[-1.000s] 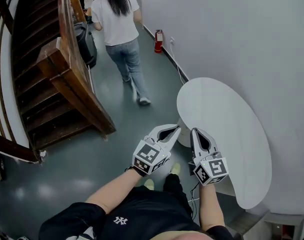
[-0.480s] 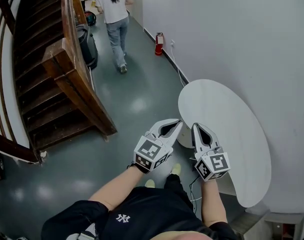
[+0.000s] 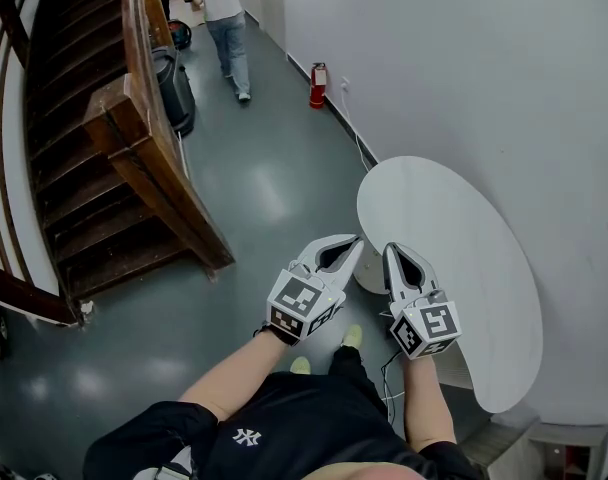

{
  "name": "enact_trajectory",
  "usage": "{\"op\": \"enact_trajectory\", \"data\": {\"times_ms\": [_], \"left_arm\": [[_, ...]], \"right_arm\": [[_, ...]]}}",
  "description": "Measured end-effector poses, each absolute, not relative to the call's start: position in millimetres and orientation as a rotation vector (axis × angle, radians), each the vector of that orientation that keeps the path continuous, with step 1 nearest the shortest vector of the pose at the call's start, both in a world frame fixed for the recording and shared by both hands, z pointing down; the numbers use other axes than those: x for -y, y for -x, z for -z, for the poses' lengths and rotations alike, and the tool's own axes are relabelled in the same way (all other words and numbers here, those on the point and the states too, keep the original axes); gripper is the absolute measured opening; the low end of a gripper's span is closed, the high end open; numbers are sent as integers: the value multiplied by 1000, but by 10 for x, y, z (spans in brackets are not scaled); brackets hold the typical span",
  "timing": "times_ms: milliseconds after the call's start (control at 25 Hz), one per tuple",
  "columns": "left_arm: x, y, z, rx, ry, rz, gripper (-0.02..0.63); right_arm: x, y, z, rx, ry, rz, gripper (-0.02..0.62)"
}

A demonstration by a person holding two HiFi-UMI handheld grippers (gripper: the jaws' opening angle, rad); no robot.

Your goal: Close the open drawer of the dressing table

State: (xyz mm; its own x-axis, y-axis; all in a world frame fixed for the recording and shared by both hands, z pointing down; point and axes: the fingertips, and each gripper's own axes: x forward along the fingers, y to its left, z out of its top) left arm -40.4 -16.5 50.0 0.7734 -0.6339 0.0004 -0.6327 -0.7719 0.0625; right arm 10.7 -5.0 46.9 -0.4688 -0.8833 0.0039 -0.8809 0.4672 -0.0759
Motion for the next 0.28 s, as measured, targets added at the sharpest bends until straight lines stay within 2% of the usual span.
{"op": "enact_trajectory", "data": {"times_ms": [280], "left_arm": [[147,382,-439,1041,-2905,26,12]], "right_arm": [[24,-121,-412,-2663,1600,103,15]]}}
